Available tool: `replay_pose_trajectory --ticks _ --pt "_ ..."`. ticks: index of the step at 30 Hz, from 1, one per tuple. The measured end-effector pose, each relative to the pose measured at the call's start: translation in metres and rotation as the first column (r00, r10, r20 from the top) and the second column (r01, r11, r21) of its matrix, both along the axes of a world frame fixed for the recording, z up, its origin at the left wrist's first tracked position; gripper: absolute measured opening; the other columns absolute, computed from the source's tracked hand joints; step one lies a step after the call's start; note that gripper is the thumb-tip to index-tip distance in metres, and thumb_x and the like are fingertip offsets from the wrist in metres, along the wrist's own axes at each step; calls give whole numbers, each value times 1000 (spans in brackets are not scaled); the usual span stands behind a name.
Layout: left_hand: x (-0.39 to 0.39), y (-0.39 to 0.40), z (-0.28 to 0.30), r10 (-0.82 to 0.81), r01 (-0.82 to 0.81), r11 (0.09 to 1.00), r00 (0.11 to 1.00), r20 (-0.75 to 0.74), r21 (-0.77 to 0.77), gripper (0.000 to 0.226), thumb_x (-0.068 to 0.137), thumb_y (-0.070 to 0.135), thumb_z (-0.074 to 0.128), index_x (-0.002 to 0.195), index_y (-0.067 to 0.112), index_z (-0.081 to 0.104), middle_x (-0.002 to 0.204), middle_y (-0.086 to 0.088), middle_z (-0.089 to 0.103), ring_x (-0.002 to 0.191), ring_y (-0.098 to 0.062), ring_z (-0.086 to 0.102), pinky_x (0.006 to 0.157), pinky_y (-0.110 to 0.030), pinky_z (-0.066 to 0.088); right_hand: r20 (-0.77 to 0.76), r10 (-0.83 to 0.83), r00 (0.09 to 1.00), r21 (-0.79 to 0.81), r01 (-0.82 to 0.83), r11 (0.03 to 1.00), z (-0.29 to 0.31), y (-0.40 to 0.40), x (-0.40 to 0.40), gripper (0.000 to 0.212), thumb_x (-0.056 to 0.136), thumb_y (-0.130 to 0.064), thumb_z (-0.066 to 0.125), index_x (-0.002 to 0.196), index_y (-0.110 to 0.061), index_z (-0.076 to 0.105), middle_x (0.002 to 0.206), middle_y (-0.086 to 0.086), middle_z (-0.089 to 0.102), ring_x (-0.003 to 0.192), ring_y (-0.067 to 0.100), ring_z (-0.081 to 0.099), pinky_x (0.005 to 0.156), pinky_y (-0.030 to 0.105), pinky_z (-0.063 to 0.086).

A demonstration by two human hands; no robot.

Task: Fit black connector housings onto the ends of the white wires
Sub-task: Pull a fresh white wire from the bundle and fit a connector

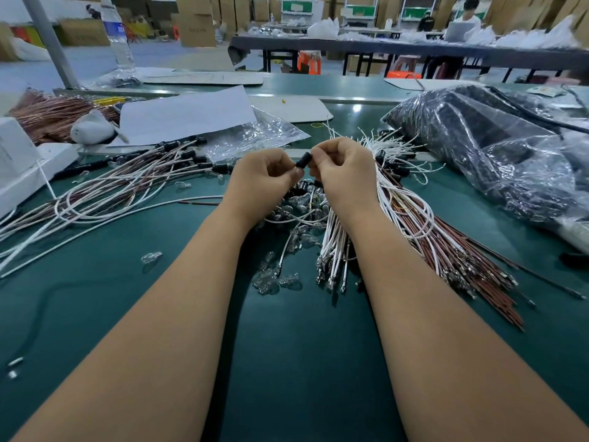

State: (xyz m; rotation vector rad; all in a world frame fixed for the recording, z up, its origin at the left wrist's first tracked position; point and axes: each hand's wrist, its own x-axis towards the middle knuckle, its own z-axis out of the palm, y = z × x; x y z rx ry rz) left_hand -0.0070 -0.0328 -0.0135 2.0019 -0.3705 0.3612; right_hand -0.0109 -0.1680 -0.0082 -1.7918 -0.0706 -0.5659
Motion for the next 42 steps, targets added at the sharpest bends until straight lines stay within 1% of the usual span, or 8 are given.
replay_pose_trajectory --ticks 6,11,16,22,26,33,37,42 --pt "3 1 -1 20 -20 999 1000 9 -36 13 89 15 67 80 5 66 76 -25 65 58 -14 44 57 -24 35 25 31 999 -30 -30 999 2 0 -5 24 82 -4 56 72 -23 65 78 13 70 77 34 67 75 52 55" --pt "9 5 -2 46 -45 996 999 14 -80 3 89 15 67 88 13 66 72 4 65 64 -5 56 63 -17 45 71 43 997 -124 -34 992 -2 2 -6 7 83 -10 69 76 -14 69 68 -3 67 65 12 61 67 30 52" --pt "8 6 -1 -10 10 994 1000 4 -110 7 85 13 72 86 7 69 78 -13 69 68 -10 57 67 -22 47 95 25 995 -130 -13 991 -2 1 -5 18 80 -13 76 70 -20 63 66 -7 64 62 8 58 65 24 49" --pt "6 7 1 -80 58 972 993 -87 -229 7 84 5 72 90 9 71 85 -18 69 76 -18 61 78 -32 49 32 56 998 -49 -54 997 -1 1 -1 11 83 -10 73 87 -16 64 79 6 71 75 22 69 77 40 57" --pt "3 8 4 -128 98 963 986 -107 -251 16 85 -2 68 89 13 72 93 -30 68 79 -23 57 80 -35 45 -4 124 992 38 -124 992 0 -1 -1 9 85 -5 71 89 -11 68 77 5 69 70 15 67 75 31 58" --pt "6 10 4 -186 155 958 976 -110 -243 23 87 1 65 88 23 73 77 -6 68 74 -12 58 74 -22 48 20 133 991 80 -134 988 2 -4 1 9 85 -4 70 84 -13 68 75 5 69 68 14 65 74 31 58" --pt "11 12 0 -14 -3 979 996 -83 -205 15 90 11 64 84 24 69 70 -1 63 65 -11 55 68 -26 48 -27 100 995 -19 -100 995 2 -8 3 6 88 -10 69 92 -12 67 81 10 70 69 17 63 74 34 56" --pt "18 20 -2 182 -181 955 983 -21 -234 9 92 10 58 91 14 66 76 2 62 62 -7 54 65 -23 47 -75 172 982 -414 -188 891 0 0 -2 6 83 -21 75 83 -15 73 66 -12 63 56 -5 55 56 9 44"
